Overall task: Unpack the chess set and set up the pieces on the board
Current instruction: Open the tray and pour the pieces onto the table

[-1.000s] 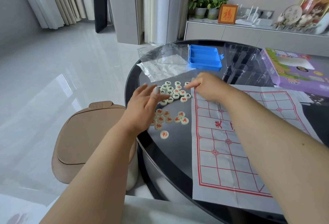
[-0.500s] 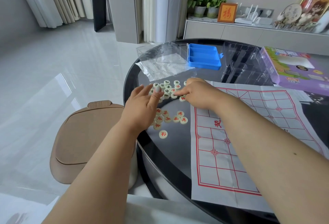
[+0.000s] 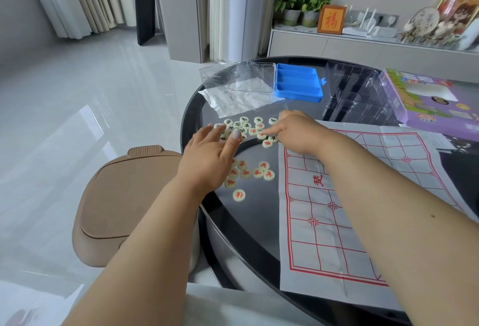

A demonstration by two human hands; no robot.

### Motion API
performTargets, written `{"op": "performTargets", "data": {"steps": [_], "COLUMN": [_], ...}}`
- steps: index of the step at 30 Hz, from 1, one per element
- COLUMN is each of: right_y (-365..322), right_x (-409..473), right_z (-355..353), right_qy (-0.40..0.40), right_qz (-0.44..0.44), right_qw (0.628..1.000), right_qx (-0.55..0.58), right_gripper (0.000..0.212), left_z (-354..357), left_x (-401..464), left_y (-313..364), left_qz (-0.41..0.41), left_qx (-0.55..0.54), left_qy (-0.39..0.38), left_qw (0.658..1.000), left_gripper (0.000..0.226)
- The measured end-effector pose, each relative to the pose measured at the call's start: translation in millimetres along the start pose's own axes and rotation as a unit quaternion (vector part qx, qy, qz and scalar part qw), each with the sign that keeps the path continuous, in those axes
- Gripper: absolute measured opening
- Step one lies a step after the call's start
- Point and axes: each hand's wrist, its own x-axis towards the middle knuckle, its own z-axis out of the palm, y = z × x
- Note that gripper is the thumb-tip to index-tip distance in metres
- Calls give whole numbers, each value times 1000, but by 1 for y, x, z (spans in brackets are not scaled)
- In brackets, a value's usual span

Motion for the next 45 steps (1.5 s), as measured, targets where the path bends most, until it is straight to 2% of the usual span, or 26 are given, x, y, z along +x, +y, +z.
{"op": "performTargets", "data": {"steps": [3, 5, 9, 11, 13, 15, 18, 24, 27, 31, 34, 36, 39, 42, 45], "right_y": [0, 0, -2, -2, -1, 0, -4, -5, -8, -10, -4, -2, -6, -11, -12], "right_x": [-6, -9, -19, -20, -11, 2, 15, 0, -12, -22, -23, -25, -32, -33, -29], "right_z": [3, 5, 5, 2, -1, -1, 4, 7, 6, 3, -3, -7, -8, -7, -6], "right_qy": [-40, -58, -85, -66, -9, 11, -22, -53, -54, -62, -16, -16, -58, -75, -44], "right_qz": [-19, -32, -69, -63, -43, -15, 16, -12, -35, -67, -55, -40, -58, -80, -74], "right_qw": [999, 998, 994, 993, 994, 998, 1000, 997, 996, 996, 998, 999, 995, 994, 994], "right_qx": [-18, -18, 16, 73, 96, 65, 4, -60, -69, -23, 28, -4, -55, 13, 71], "right_gripper": [63, 67, 65, 61, 59, 59, 60, 54, 58, 62, 52, 49, 52, 54, 54], "left_z": [1, 0, -7, -9, -12, -14, -18, -16, -14, -14, -13, -13, -13, -13, -13], "left_x": [0, -1, -2, 0, 1, 1, -1, -2, 0, 0, 0, 0, 0, 0, -1], "left_y": [-1, -1, -2, -7, -10, -12, -13, -17, -15, -9, -8, -10, -11, -11, -10], "left_qz": [1, 4, -43, -87, -100, -96, -71, -23, -19, -23, -25, -31, -35, -39, -40], "left_qx": [7, -31, -177, -215, -222, -236, -229, -149, -117, -75, -76, -91, -99, -103, -106], "left_qy": [-1, 17, 121, 132, 110, 90, 83, 25, 8, -11, -4, 21, 50, 52, 55], "left_qw": [1000, 999, 976, 964, 964, 963, 967, 988, 993, 997, 997, 995, 993, 993, 992], "left_gripper": [86, 83, 59, 41, 32, 33, 29, 35, 38, 41, 42, 42, 40, 40, 40]}}
